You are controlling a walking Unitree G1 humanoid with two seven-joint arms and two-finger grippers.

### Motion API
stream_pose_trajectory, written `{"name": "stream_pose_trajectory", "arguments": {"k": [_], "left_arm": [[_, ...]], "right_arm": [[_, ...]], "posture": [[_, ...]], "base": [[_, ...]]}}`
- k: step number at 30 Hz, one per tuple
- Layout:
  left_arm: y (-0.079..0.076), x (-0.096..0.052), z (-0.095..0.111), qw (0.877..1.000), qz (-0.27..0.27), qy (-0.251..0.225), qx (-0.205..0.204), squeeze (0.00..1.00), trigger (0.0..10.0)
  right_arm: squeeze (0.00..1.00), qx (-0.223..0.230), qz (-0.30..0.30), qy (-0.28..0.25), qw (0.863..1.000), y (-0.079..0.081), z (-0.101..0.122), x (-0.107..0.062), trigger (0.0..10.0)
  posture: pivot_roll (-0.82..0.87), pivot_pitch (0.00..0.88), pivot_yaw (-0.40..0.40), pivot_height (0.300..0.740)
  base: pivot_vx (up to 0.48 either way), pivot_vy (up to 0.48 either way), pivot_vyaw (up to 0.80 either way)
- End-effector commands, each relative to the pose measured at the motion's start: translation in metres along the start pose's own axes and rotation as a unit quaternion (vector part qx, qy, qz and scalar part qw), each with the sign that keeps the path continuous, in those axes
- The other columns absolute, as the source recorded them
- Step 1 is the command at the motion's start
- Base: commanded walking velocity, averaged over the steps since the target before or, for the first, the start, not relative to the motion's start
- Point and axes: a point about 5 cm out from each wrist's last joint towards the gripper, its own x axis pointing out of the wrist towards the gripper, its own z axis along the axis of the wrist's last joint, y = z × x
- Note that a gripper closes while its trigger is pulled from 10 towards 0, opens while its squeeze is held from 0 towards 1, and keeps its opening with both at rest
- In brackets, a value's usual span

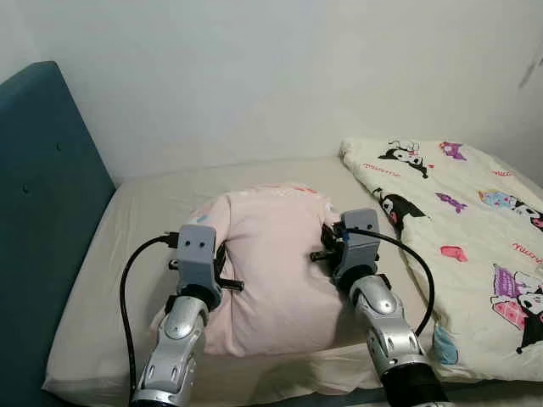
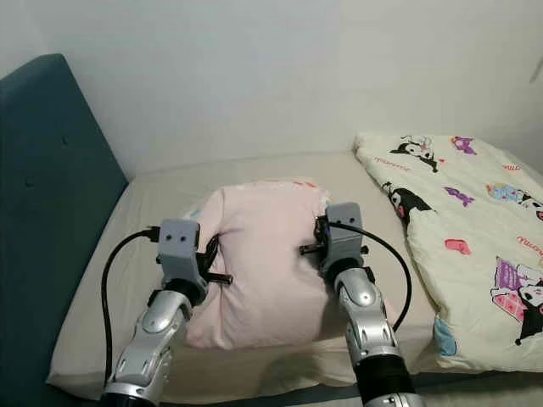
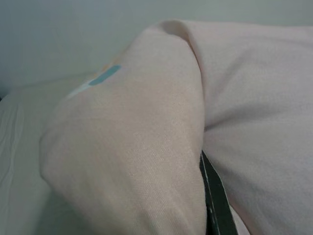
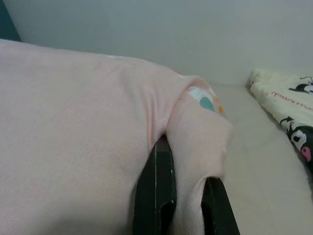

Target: Clean up the room

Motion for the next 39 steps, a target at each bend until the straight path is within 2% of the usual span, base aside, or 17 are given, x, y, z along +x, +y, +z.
{"name": "stream_pose_trajectory", "arguments": {"k": [1, 15, 25, 31, 39], "left_arm": [[0.0038, 0.0025, 0.0091, 1.0, 0.005, -0.024, 0.016, 0.0, 10.0], [0.0062, 0.0032, 0.0074, 1.0, 0.013, -0.019, 0.015, 0.0, 10.0], [0.0084, 0.0042, 0.0049, 0.999, 0.018, -0.007, 0.028, 0.0, 10.0], [0.0092, 0.0034, 0.0043, 0.999, 0.022, -0.006, 0.026, 0.0, 10.0], [0.0088, 0.0019, 0.0026, 0.999, 0.021, -0.002, 0.029, 0.0, 10.0]], "right_arm": [[0.0, 0.006, 0.002, -0.018, 1.0, 0.0012, 0.0031, 0.0003, 10.0], [0.0, 0.011, -0.001, -0.016, 1.0, 0.0, 0.0011, -0.0006, 10.0], [0.0, -0.007, 0.002, -0.013, 1.0, 0.0001, 0.0005, 0.0009, 10.0], [0.0, -0.023, 0.006, -0.011, 1.0, 0.001, 0.0004, 0.0019, 10.0], [0.0, -0.022, 0.005, -0.01, 1.0, 0.0006, -0.0004, 0.0018, 10.0]], "posture": [[0.0, 0.073, 0.011, 0.74], [0.0, 0.077, 0.011, 0.74], [0.0, 0.071, 0.01, 0.74], [0.0, 0.068, 0.004, 0.74], [0.0, 0.063, 0.006, 0.74]], "base": [[0.0, 0.0, 0.0], [0.0, 0.0, 0.0], [0.0, 0.0, 0.0], [0.0, 0.0, 0.76], [0.0, 0.0, 0.8]]}}
